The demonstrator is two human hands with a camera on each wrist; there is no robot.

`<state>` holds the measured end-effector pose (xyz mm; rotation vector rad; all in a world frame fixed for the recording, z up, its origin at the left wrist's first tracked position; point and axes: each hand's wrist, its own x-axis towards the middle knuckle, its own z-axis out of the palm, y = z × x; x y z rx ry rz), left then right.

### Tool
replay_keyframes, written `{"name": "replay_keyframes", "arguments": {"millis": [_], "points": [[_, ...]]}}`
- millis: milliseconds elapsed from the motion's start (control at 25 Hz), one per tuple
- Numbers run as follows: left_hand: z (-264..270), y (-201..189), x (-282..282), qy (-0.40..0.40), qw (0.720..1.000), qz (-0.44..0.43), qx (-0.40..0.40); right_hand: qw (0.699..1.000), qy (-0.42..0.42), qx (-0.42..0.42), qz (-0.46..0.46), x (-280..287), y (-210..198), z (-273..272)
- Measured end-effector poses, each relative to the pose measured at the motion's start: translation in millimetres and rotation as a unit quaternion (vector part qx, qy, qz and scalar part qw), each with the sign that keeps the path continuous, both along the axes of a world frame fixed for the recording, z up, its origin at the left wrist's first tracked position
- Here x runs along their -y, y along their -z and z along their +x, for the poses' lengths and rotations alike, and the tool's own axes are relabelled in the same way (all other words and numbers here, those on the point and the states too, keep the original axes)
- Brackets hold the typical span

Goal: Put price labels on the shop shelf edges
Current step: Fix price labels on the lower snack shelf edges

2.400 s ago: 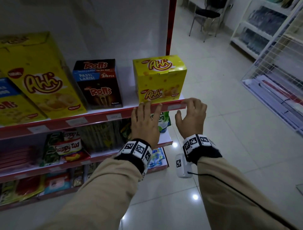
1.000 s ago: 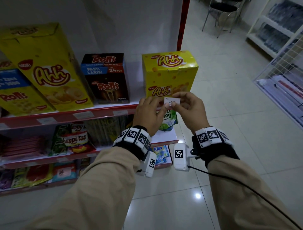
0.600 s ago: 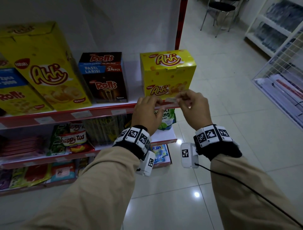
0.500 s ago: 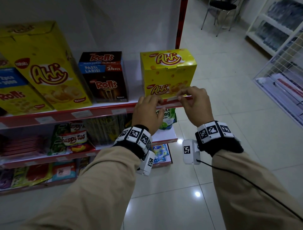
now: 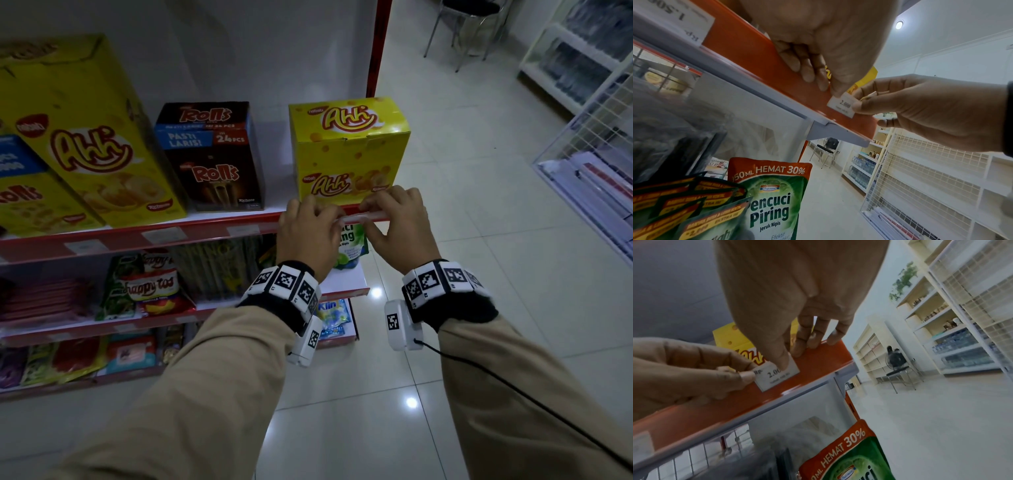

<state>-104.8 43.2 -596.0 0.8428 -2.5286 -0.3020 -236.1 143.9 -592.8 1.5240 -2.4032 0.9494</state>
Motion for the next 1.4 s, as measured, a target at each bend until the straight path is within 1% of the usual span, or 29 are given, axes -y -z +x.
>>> {"name": "replay_keyframes", "arguments": {"millis": [200,360,600,760,920,1080,1160,1240,1400], "points": [[-2,2,-1,-0.009,1.000,-0.003,0.002,0.999,-0.004,-0.045,0.031,0,0,-4],[-3,2,0,-0.011,1.000,-0.019,0.019,0.997,0.000,-0.063,0.033,0,3,-4],[-2,3,-1,-0.014,0.999,-0.024,0.019,0.996,0.005,-0.081,0.044,0,5,-3],[3,1,1,0.007,1.000,-0.001,0.018,0.995,0.020,-0.086,0.052,0,3,1],[13,-2,3,0.040,0.997,-0.004,0.063,0.992,0.050,-0.099,0.052,0,1,13],[32,-10,8,0.094,0.993,0.016,0.074,0.990,0.059,-0.106,0.078,6,-2,35],[48,-13,14,0.088,0.992,0.013,0.090,0.988,0.045,-0.114,0.097,14,-5,50],[67,-15,23,0.075,0.991,-0.013,0.106,0.988,0.033,-0.114,0.102,25,-9,66],[114,-15,48,0.039,0.995,-0.054,0.077,0.990,0.012,-0.101,0.096,47,-12,97]]}}
